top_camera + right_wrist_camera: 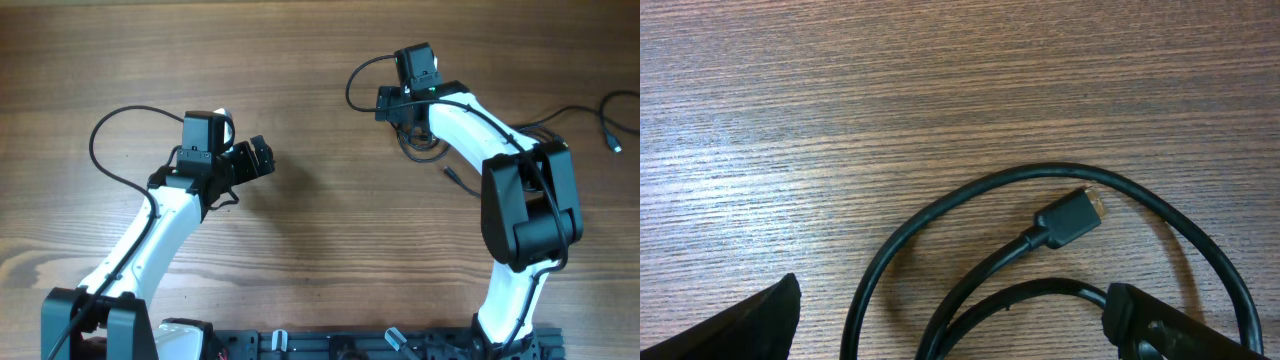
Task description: Untangle cables
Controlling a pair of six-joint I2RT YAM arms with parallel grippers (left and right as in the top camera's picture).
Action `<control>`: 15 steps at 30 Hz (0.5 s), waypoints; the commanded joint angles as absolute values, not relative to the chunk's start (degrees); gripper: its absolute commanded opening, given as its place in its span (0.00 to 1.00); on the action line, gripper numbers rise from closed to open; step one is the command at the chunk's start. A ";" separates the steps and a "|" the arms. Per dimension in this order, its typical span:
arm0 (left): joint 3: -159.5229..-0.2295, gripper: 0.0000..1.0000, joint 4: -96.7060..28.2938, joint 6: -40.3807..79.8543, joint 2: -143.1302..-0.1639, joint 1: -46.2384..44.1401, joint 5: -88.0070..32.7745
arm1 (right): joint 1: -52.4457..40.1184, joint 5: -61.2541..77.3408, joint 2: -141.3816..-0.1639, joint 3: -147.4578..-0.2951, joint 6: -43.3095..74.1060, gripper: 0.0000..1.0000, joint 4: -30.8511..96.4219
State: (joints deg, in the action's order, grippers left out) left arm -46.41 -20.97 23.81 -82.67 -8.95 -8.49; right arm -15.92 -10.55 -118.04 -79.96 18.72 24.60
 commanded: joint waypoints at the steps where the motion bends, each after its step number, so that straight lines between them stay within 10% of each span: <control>1: -46.06 1.00 -21.04 22.72 -83.26 -9.13 -8.95 | -16.05 -11.40 -116.77 -79.75 18.02 1.00 24.43; 15: -46.06 1.00 -21.04 22.72 -83.26 -9.13 -8.95 | -16.05 -11.40 -116.77 -79.75 18.02 1.00 24.43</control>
